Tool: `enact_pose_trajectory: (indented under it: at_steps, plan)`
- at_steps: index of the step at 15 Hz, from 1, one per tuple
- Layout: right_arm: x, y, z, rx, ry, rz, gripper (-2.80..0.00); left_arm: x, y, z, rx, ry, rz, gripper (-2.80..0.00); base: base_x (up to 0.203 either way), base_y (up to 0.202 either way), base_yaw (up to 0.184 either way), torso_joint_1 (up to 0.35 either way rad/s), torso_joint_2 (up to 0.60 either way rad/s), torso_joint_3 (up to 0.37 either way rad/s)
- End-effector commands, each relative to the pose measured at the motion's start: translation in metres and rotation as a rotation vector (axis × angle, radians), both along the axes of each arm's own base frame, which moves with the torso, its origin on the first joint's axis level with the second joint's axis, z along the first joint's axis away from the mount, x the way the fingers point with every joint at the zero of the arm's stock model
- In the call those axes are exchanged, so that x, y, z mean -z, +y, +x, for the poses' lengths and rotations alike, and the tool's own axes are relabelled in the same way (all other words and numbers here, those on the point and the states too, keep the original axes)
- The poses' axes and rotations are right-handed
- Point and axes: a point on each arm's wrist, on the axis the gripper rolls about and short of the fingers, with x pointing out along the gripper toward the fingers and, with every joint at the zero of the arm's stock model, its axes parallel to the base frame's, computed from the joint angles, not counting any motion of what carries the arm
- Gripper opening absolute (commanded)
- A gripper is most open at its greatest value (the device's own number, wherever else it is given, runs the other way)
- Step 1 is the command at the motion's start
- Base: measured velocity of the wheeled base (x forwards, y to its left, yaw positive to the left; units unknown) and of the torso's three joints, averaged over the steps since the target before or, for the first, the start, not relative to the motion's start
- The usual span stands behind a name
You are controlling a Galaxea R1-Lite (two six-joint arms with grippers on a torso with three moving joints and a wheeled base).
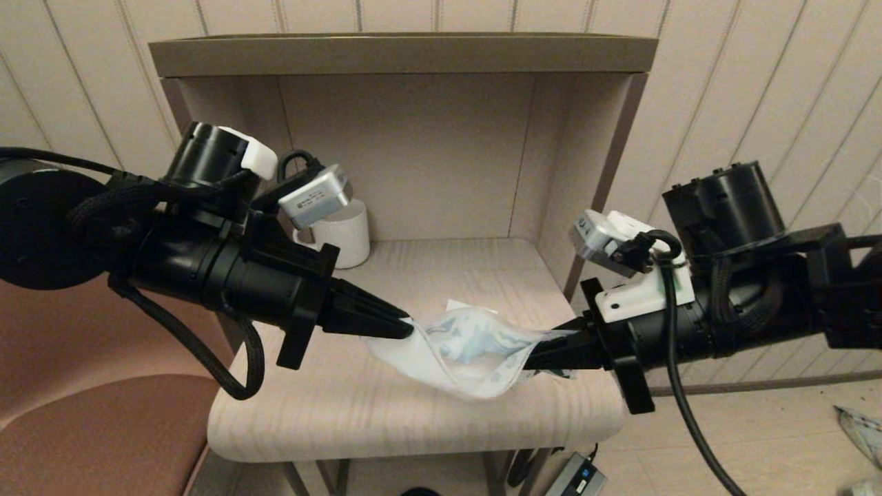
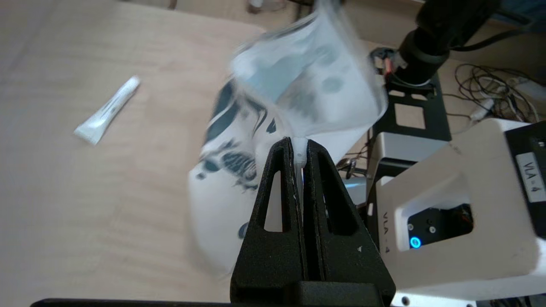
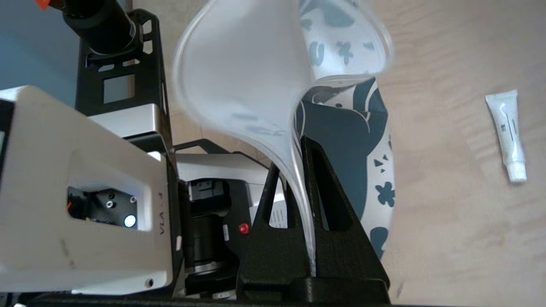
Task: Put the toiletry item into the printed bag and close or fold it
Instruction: Open the storage bag
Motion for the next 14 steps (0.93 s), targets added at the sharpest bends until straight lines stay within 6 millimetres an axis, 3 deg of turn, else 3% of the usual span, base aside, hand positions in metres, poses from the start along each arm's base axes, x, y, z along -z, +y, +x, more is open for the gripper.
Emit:
enact_pose_trajectory:
  at_steps: [1, 6, 14]
  plan:
    - [0.005, 0.007, 0.009, -0.01, 0.02, -0.005, -2.8, 0.001, -0.009, -0.001, 0.031, -0.002, -0.004, -2.8, 0.0, 0.0, 0.0, 0.0, 0.0, 0.0]
    - [0.002, 0.008, 0.009, 0.003, 0.044, -0.001, -2.8, 0.002, -0.013, -0.001, 0.04, -0.008, -0.01, -2.8, 0.0, 0.0, 0.0, 0.0, 0.0, 0.0]
    - [-0.002, 0.001, 0.0, 0.01, 0.035, 0.004, -2.8, 0.006, 0.002, 0.008, -0.018, 0.002, -0.002, -2.8, 0.0, 0.0, 0.0, 0.0, 0.0, 0.0]
